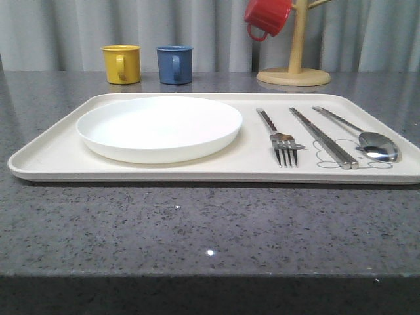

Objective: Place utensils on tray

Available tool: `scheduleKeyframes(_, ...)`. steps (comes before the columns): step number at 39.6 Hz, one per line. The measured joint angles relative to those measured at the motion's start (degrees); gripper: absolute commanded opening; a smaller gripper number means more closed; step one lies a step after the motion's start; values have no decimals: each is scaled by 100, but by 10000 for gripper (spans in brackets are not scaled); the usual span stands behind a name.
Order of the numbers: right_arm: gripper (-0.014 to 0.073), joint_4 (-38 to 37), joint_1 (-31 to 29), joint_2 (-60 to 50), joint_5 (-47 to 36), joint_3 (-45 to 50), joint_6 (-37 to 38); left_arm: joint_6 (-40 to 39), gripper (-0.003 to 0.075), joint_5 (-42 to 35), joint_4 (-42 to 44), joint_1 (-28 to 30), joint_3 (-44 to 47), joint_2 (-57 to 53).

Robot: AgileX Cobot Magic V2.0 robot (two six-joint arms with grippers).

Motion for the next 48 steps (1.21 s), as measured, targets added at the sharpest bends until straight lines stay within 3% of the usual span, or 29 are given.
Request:
scheduleKeyframes(4, -64, -3, 0, 0, 0, 0, -14, 0, 317, -62, 0, 0, 0, 0)
scheduleKeyframes(12, -68, -3, 0, 0, 0, 0, -14, 0, 19, -75, 0, 0, 0, 0)
scheduleKeyframes(14, -68, -3, 0, 0, 0, 0, -14, 0, -19, -75, 0, 0, 0, 0)
scheduleKeyframes(38, -68, -3, 0, 0, 0, 0, -14, 0, -20, -223, 0, 45, 213, -184)
scheduleKeyframes(48, -68, -3, 0, 0, 0, 0, -14, 0, -20, -2171, 0, 1410, 1965, -1379)
